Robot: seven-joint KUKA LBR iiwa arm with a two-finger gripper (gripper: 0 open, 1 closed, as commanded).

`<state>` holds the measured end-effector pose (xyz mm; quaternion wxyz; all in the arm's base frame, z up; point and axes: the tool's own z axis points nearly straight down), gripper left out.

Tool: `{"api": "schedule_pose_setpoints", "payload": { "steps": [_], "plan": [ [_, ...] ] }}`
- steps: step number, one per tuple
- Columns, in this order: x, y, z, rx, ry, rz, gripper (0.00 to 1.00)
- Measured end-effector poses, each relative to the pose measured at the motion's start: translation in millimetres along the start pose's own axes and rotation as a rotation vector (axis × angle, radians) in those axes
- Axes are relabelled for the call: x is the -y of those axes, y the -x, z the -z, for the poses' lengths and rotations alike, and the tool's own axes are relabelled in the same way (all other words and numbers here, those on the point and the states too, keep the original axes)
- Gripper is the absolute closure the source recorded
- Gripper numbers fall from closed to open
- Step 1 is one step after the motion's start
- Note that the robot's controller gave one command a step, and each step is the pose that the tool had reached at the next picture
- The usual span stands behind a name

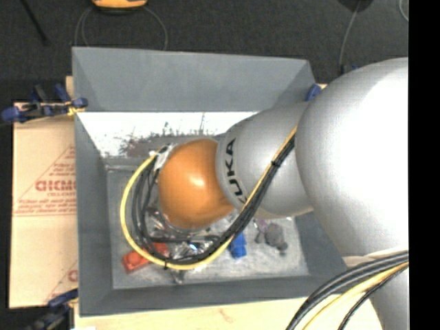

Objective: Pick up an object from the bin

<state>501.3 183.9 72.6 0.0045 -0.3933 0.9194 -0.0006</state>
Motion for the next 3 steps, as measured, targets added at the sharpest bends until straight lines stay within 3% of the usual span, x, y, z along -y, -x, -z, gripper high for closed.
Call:
{"api": "schedule_pose_setpoints", "payload": {
  "steps": [1, 2, 3],
  "plan": [
    [-8.2, 22.3, 7.2, -0.002, 0.004, 0.411, 0.00],
    [-8.8, 23.0, 8.3, 0.000, 0.007, 0.406, 1.00],
    [-3.4, 40.8, 193.1, 0.003, -0.001, 0.445, 1.00]
  ]
}}
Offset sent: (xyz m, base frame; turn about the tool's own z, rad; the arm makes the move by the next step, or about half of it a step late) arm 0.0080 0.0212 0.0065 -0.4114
